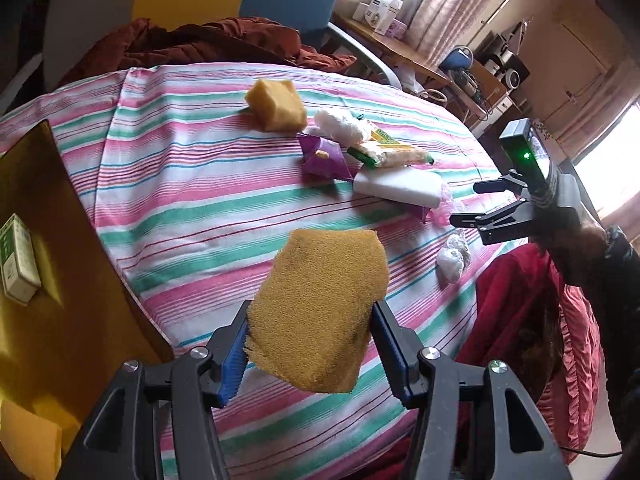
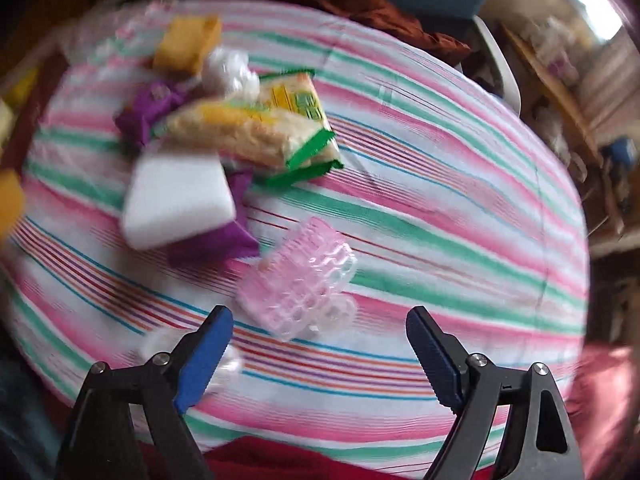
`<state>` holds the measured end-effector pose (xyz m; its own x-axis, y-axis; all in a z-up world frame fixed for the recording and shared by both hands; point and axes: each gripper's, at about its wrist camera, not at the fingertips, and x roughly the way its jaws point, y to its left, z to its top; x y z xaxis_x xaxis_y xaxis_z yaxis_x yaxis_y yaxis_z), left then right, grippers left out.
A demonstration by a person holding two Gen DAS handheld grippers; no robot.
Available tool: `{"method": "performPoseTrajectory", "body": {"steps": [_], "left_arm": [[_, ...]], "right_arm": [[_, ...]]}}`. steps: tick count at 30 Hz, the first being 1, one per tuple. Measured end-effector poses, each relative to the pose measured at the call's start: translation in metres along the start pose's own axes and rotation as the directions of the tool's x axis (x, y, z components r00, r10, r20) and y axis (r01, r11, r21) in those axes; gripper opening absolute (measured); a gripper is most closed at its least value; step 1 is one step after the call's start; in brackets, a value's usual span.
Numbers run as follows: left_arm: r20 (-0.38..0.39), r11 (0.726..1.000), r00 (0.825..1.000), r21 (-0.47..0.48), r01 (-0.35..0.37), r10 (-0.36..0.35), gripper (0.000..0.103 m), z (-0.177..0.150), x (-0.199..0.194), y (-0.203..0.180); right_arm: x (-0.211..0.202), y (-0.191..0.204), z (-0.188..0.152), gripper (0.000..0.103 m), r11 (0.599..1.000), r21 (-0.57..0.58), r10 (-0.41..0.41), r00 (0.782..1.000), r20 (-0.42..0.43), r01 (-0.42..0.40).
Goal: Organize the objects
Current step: 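Carry the sponge with the left gripper while the right grasps the pink hair roller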
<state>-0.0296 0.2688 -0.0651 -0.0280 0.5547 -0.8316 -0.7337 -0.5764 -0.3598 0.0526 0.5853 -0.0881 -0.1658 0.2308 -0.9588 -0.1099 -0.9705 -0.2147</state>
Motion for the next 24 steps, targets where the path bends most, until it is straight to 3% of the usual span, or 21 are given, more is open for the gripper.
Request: {"method": "performPoseTrajectory", "body": {"steps": [7, 9, 14, 20, 24], "left_arm": [[-0.012, 1.0, 1.0, -0.014, -0.002, 0.001, 0.058, 0.001, 0.003, 0.002], [-0.014, 1.0, 1.0, -0.015, 0.0, 0.0, 0.058, 0.001, 0.004, 0.002], [-0.007, 1.0, 1.0, -0.018, 0.007, -0.007, 0.058, 0.001, 0.003, 0.001], [0.034, 1.0, 0.999, -0.024, 0.009, -0.008, 0.058, -0.004, -0.007, 0.002], [0.065, 0.999, 0.998, -0.039, 0.01, -0.008, 0.058, -0.009, -0.02, 0.005]], "right_arm": [[0.011, 0.011, 0.015, 0.087, 0.994, -0.088, -0.068, 0.998, 0.012, 0.069], [0.017, 0.013, 0.017, 0.071, 0.993, -0.1, -0.057, 0.998, -0.006, 0.056], [0.017, 0.004, 0.018, 0.07, 0.998, -0.04, -0.038, 0.999, -0.004, 0.038], [-0.024, -0.02, 0.002, 0.07, 0.992, 0.117, -0.067, 0.992, 0.111, 0.054], [-0.066, -0.018, -0.004, 0.07, 0.98, 0.196, -0.067, 0.974, 0.219, 0.024]]}}
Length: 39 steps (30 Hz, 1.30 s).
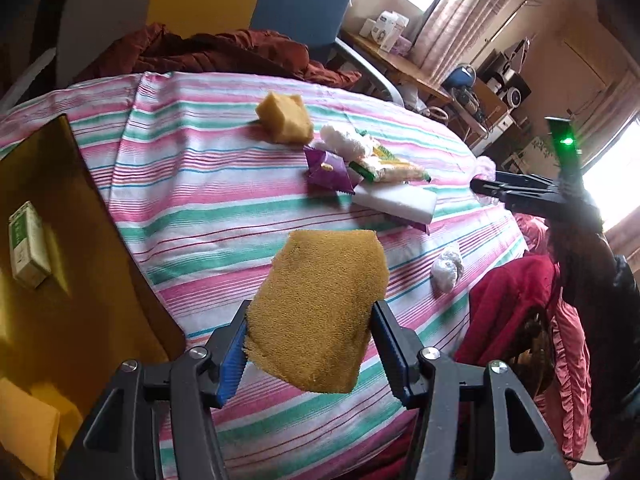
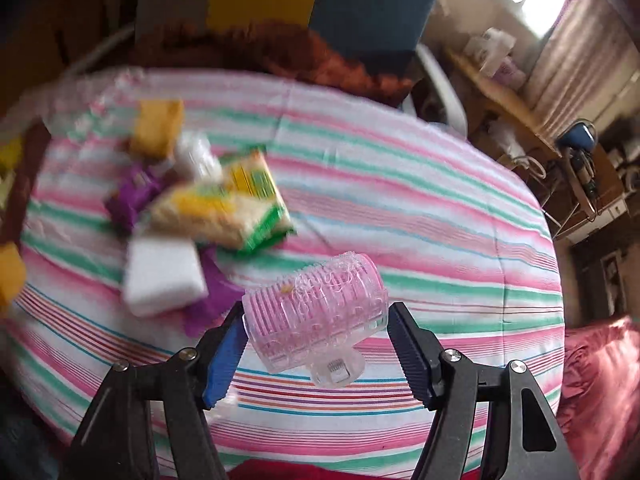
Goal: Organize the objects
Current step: 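Carry the sponge with the left gripper while the right grasps the pink hair roller, then drop the sponge in the tray with the left gripper while the right drops the pink roller in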
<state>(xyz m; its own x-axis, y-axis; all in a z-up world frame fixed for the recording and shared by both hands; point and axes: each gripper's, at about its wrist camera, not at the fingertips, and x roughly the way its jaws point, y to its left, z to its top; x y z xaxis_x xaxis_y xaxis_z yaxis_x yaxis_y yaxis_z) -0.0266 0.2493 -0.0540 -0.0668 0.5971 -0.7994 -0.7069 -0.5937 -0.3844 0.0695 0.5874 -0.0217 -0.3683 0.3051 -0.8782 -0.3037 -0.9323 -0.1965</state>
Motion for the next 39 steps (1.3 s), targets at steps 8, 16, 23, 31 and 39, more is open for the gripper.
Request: {"method": "performPoseTrajectory", "body": {"steps": [8, 16, 23, 31, 39], "left_arm": [[0.082, 0.998, 0.996, -0.061, -0.025, 0.03, 0.058, -0.016, -0.041, 0.024], [0.193, 0.977, 0.974, -0.198, -0.082, 0.121, 0.058, -0.033, -0.096, 0.079], [0.249, 0.925, 0.932, -0.339, -0.17, 0.262, 0.058, -0.056, -0.14, 0.143], [0.219, 0.854, 0.899, -0.455, -0.251, 0.38, 0.063, -0.082, -0.152, 0.196], [0.19, 0.802, 0.87, -0.513, -0.307, 0.454, 0.08, -0.103, -0.16, 0.216]], "right_arm": [[-0.052, 0.066, 0.018, 0.07, 0.99, -0.018, 0.142, 0.973, 0.185, -0.141], [-0.061, 0.168, 0.034, 0.07, 0.945, -0.104, 0.326, 0.918, 0.225, -0.31], [-0.056, 0.262, 0.046, 0.07, 0.883, -0.211, 0.456, 0.875, 0.165, -0.42], [-0.044, 0.348, 0.082, 0.07, 0.844, -0.278, 0.502, 0.858, 0.109, -0.459], [-0.026, 0.394, 0.146, 0.087, 0.859, -0.193, 0.504, 0.849, 0.16, -0.474]]}}
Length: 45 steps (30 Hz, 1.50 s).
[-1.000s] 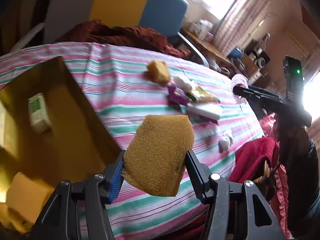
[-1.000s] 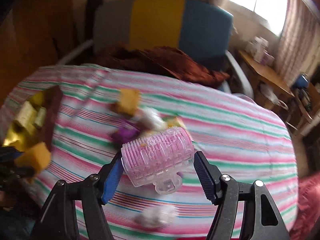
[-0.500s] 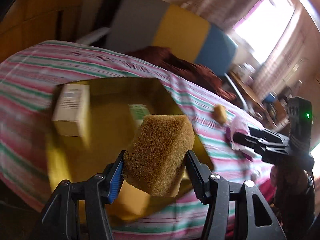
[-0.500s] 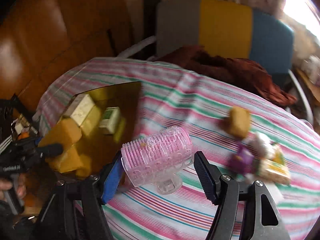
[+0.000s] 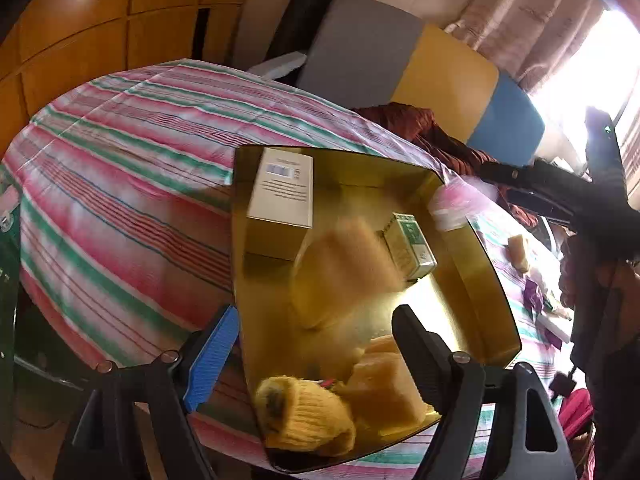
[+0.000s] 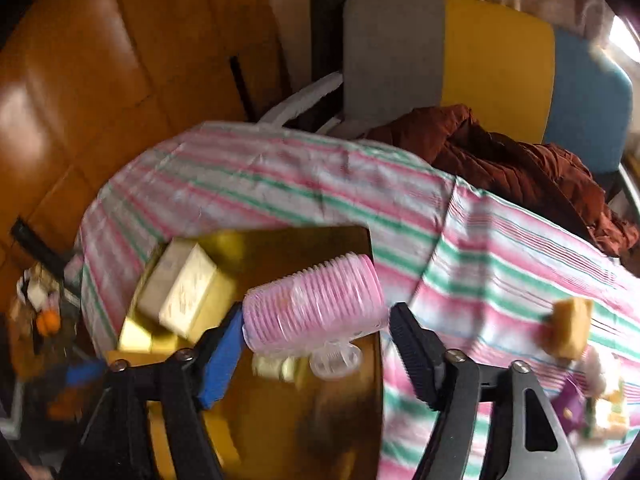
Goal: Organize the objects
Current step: 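Drop the sponge in the tray with the left gripper while the right drops the pink roller in, then move both grippers back over the pile of items on the sheet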
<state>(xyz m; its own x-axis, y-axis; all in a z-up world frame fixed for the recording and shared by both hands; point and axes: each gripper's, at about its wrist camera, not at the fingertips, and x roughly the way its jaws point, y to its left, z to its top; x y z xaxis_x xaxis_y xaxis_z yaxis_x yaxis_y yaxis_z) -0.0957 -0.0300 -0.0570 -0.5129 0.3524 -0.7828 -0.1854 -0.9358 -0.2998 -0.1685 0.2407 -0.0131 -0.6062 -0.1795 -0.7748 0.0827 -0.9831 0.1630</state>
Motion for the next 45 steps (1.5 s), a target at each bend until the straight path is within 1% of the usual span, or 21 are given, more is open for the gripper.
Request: {"method": "performPoseTrajectory", "body": {"steps": [3, 6, 12, 16, 18, 21, 23, 28, 30, 32, 36, 45], "left_arm": [[0.009, 1.0, 1.0, 0.003, -0.015, 0.015, 0.08, -0.001, -0.005, 0.002], [0.029, 1.0, 1.0, 0.024, -0.014, 0.014, 0.08, -0.002, -0.01, -0.003], [0.038, 0.999, 0.999, 0.045, 0.007, -0.009, 0.08, -0.001, -0.013, -0.018], [0.039, 0.997, 0.999, 0.067, 0.025, -0.028, 0.08, -0.003, -0.017, -0.031], [0.036, 0.996, 0.999, 0.084, 0.034, -0.037, 0.08, -0.006, -0.018, -0.039], [0.044, 0.995, 0.998, 0.095, 0.042, -0.047, 0.08, -0.007, -0.021, -0.05], [0.055, 0.994, 0.998, 0.112, 0.02, -0.027, 0.08, -0.009, -0.022, -0.057], [0.111, 0.984, 0.993, 0.166, -0.06, 0.042, 0.08, -0.017, -0.029, -0.074], [0.134, 0.978, 0.987, 0.176, -0.109, 0.086, 0.08, -0.019, -0.031, -0.078], [0.147, 0.972, 0.983, 0.192, -0.135, 0.107, 0.08, -0.021, -0.032, -0.08], [0.143, 0.964, 0.984, 0.226, -0.14, 0.11, 0.08, -0.027, -0.031, -0.087], [0.129, 0.946, 0.987, 0.296, -0.133, 0.099, 0.08, -0.04, -0.027, -0.105]], "right_arm": [[0.003, 0.0, 0.01, 0.09, 0.999, 0.041, 0.007, 1.0, 0.03, -0.008], [-0.001, 0.001, 0.006, 0.09, 0.999, 0.038, 0.001, 0.999, 0.034, -0.003], [-0.009, 0.004, -0.032, 0.09, 1.0, 0.011, -0.012, 1.0, 0.004, 0.012], [-0.019, 0.006, -0.057, 0.092, 1.0, -0.004, -0.023, 1.0, 0.005, 0.023], [-0.025, 0.006, -0.065, 0.096, 1.0, 0.001, -0.02, 1.0, 0.009, 0.02], [-0.039, 0.005, -0.082, 0.1, 1.0, 0.016, -0.019, 0.999, 0.028, 0.019], [-0.046, 0.005, -0.09, 0.101, 0.999, 0.024, -0.027, 0.999, 0.04, 0.026], [-0.064, 0.006, -0.108, 0.102, 0.997, 0.009, -0.083, 0.994, 0.078, 0.082], [-0.07, 0.007, -0.113, 0.103, 0.994, 0.005, -0.105, 0.99, 0.094, 0.105], [-0.075, 0.007, -0.118, 0.103, 0.992, 0.005, -0.128, 0.985, 0.113, 0.128], [-0.081, 0.01, -0.124, 0.103, 0.988, -0.002, -0.154, 0.978, 0.14, 0.155], [-0.086, 0.007, -0.135, 0.103, 0.986, -0.004, -0.165, 0.976, 0.141, 0.167]]}}
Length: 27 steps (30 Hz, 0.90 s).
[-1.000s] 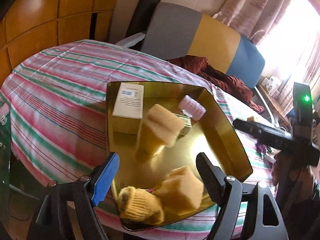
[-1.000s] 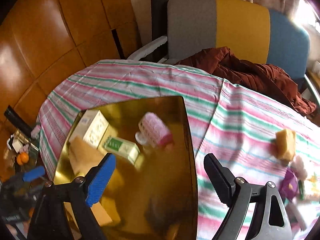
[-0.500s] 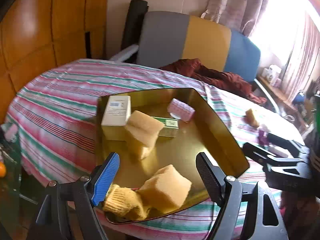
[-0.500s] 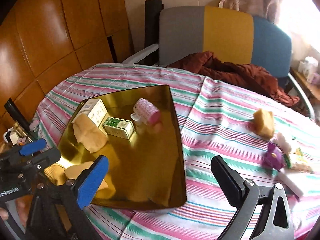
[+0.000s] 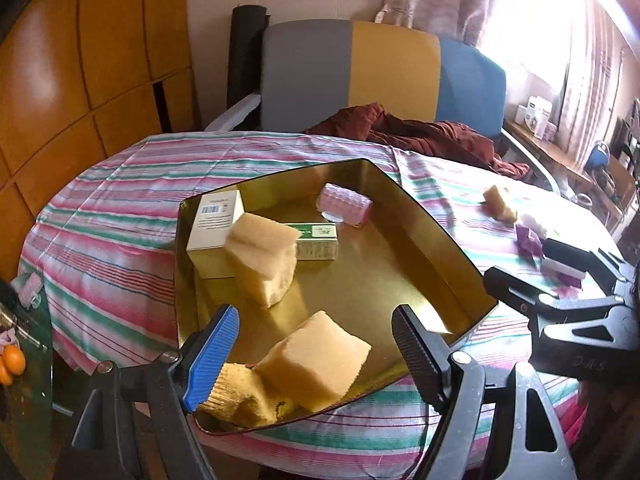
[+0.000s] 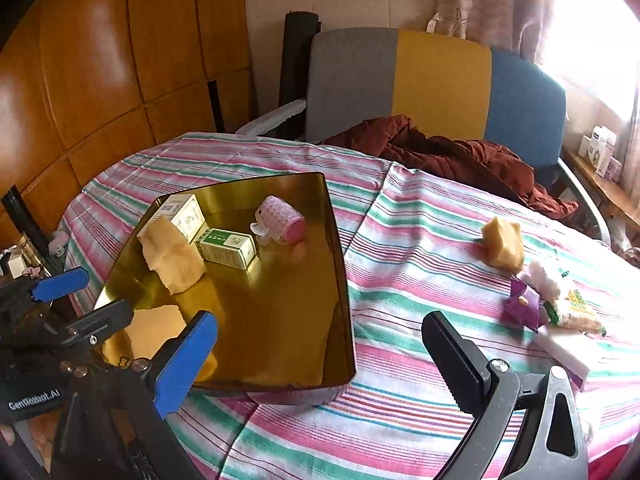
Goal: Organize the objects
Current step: 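Move both grippers back over the pile of items on the sheet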
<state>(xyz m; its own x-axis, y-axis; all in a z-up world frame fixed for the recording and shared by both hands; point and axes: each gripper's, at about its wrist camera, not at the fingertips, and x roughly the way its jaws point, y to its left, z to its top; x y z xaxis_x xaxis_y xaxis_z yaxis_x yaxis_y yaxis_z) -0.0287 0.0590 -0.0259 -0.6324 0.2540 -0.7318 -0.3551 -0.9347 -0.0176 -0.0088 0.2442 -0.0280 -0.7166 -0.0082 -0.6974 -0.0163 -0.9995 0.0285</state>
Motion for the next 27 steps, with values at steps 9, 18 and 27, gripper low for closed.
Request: {"method": "performPoseTrajectory", "body": {"steps": [9, 18, 27], "left_arm": [[-0.015, 0.998, 0.999, 0.059, 0.035, -0.034, 0.08, -0.004, 0.002, -0.018], [-0.043, 0.983, 0.987, 0.087, 0.159, -0.156, 0.08, -0.004, 0.005, -0.034], [-0.074, 0.968, 0.977, 0.144, 0.208, -0.199, 0.08, 0.002, 0.01, -0.063]], "right_arm": [[-0.006, -0.023, -0.011, 0.103, 0.998, 0.052, -0.026, 1.0, -0.011, 0.027], [-0.012, -0.063, -0.028, 0.103, 0.99, 0.129, -0.052, 0.997, -0.061, 0.06], [-0.047, -0.156, -0.047, 0.103, 0.943, 0.259, -0.181, 0.975, -0.127, 0.209]]}}
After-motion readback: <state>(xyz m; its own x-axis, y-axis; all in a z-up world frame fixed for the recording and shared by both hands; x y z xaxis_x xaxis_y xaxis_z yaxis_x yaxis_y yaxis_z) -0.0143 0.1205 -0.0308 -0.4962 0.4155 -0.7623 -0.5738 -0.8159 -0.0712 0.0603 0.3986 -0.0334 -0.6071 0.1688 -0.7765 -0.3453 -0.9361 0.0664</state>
